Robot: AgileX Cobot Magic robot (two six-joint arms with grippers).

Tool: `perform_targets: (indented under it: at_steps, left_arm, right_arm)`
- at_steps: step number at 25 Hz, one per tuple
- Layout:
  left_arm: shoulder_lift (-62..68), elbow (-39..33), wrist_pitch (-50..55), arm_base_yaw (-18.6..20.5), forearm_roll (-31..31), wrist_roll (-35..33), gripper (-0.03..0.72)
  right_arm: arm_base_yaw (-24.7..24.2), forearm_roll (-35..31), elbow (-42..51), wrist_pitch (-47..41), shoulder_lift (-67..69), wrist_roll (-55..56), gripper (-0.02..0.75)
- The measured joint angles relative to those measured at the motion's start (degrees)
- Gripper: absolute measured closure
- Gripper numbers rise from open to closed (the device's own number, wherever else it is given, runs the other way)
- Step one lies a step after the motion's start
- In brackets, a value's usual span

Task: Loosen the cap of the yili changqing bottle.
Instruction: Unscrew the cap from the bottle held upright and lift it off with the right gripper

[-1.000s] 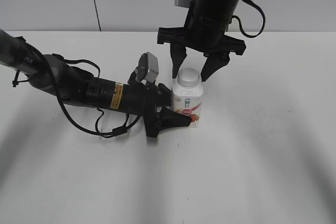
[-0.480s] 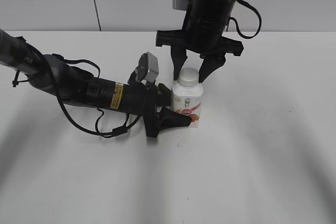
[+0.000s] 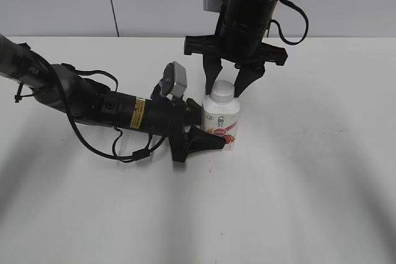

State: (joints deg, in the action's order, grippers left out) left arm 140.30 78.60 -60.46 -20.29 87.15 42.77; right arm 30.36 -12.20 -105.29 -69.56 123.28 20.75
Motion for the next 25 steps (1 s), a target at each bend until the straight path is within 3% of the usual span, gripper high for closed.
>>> perform_targets:
  at_steps: [9,16,25]
  left_arm:
    - [0.0,0.0,0.0,0.0,0.0,0.0,0.276]
    - [0.0,0.0,0.0,0.0,0.0,-0.1,0.276]
    - [0.0,0.0,0.0,0.0,0.1,-0.1,0.278]
  right_arm:
    - [0.0,0.1,0.0,-0.1,0.0,-2.1,0.339]
    - [0.0,0.2,-0.1,-0.1,0.0,-16.5,0.341]
    - [0.0,0.2,-0.2,-0.1,0.0,-25.7,0.341]
